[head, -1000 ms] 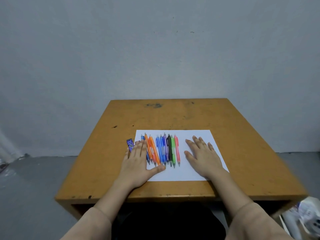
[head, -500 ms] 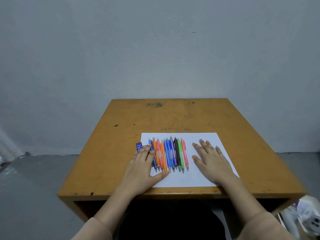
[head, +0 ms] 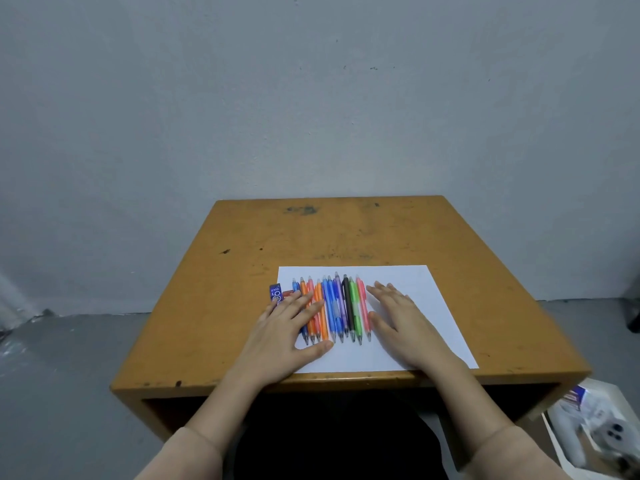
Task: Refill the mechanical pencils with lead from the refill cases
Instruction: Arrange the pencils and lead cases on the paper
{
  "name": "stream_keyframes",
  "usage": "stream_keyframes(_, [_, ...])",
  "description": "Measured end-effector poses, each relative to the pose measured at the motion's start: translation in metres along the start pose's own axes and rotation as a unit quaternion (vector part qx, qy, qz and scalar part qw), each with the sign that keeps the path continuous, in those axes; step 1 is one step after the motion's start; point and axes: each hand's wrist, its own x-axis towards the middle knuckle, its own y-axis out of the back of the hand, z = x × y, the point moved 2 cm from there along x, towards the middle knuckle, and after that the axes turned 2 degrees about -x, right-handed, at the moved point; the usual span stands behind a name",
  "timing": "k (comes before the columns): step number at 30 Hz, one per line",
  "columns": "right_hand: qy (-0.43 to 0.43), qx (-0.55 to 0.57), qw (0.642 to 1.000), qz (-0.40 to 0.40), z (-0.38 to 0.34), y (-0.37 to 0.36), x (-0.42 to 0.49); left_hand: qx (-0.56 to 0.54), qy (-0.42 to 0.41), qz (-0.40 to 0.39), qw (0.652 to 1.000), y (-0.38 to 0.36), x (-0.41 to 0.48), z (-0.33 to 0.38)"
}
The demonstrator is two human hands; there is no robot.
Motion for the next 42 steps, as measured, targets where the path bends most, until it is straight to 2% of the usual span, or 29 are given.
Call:
stream_keyframes(5, [0.012, 0.028, 1.000, 0.004, -0.016, -0.002, 0.004, -0.011, 0.002, -0.008, 1.000, 0.001, -0.001, 0.001])
stream_keyframes(15, [-0.009, -0.049, 0.999, 0.009, -0.022, -0.021, 0.008, -0.029, -0.007, -0.010, 1.000, 0.004, 0.000, 0.001])
stream_keyframes(20, [-0.005, -0.045, 0.999, 0.020, -0.026, -0.021, 0.007, -0.038, -0.006, -0.008, 0.999, 0.004, -0.001, 0.000])
stream_keyframes(30, [0.027, -0.073, 0.997, -0.024, -0.024, -0.025, 0.011, -0.073, -0.005, -0.005, 0.997, 0.003, 0.001, -0.005])
stream_keyframes(32, [0.029, -0.054, 0.998, -0.018, -0.025, -0.024, 0.010, -0.102, 0.004, 0.034, 0.994, 0.003, 0.000, -0.006])
stream_keyframes(34, [0.033, -0.025, 0.999, -0.010, -0.028, -0.022, 0.011, -0.156, 0.059, 0.085, 0.982, 0.005, -0.002, -0.010])
stream_keyframes(37, [0.064, 0.024, 0.998, 0.005, -0.039, -0.019, 0.016, -0.208, 0.125, 0.114, 0.963, 0.013, -0.002, -0.023])
stream_keyframes(39, [0.104, 0.043, 0.994, 0.005, -0.050, -0.018, 0.022, -0.169, 0.111, 0.094, 0.975, 0.019, 0.000, -0.035])
stream_keyframes(42, [0.154, 0.044, 0.987, -0.007, -0.069, -0.018, 0.032, -0.170, 0.090, 0.063, 0.979, 0.025, 0.000, -0.052])
